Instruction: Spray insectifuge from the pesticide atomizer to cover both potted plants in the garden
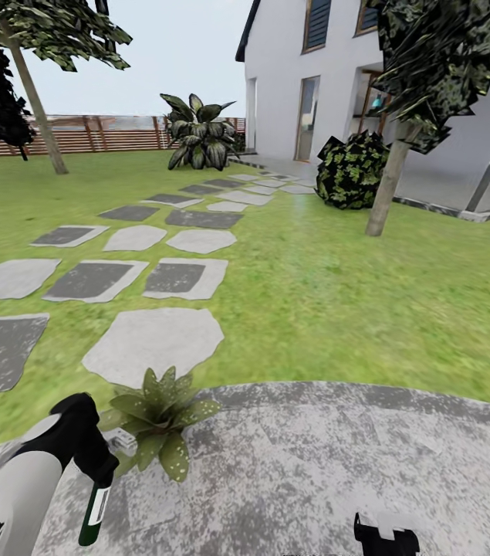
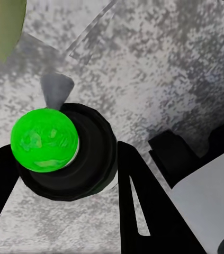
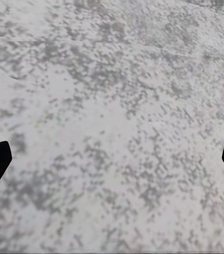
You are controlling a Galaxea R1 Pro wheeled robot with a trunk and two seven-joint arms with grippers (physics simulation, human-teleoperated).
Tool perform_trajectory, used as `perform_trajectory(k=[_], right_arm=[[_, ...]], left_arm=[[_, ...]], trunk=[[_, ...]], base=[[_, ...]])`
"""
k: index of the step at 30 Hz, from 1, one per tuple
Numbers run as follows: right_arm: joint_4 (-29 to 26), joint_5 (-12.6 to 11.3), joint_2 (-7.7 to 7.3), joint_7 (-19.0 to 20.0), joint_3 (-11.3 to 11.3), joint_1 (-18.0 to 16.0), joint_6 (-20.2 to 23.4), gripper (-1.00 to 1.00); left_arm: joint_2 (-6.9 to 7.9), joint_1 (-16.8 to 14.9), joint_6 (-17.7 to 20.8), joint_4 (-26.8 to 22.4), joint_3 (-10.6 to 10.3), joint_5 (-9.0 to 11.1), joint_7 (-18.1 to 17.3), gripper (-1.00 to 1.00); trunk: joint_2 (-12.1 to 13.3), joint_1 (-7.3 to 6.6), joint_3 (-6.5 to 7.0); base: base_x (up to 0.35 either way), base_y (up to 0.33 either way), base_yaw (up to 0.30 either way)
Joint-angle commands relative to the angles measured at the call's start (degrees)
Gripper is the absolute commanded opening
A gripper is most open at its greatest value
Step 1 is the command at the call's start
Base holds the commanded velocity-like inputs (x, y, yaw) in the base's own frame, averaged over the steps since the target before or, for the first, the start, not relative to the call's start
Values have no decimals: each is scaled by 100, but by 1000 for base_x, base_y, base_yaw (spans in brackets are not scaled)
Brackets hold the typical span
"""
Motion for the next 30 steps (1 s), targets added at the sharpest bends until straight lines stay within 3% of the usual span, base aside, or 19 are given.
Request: perform_trajectory(k=[1,19,30], right_arm=[[8,60,1,-19,-44,-5,-15,100],[8,60,1,-26,-44,-5,-15,100],[8,60,1,-32,-44,-5,-15,100]], left_arm=[[-4,-2,57,-4,31,-48,-53,-100],[-12,-2,66,29,38,-48,-53,-100],[-6,-2,42,37,29,-79,-36,-100]], trunk=[[-2,-1,-5],[-2,-1,-5],[-2,-1,-5]], base=[[0,0,-253],[-106,228,-40],[16,78,-230]])
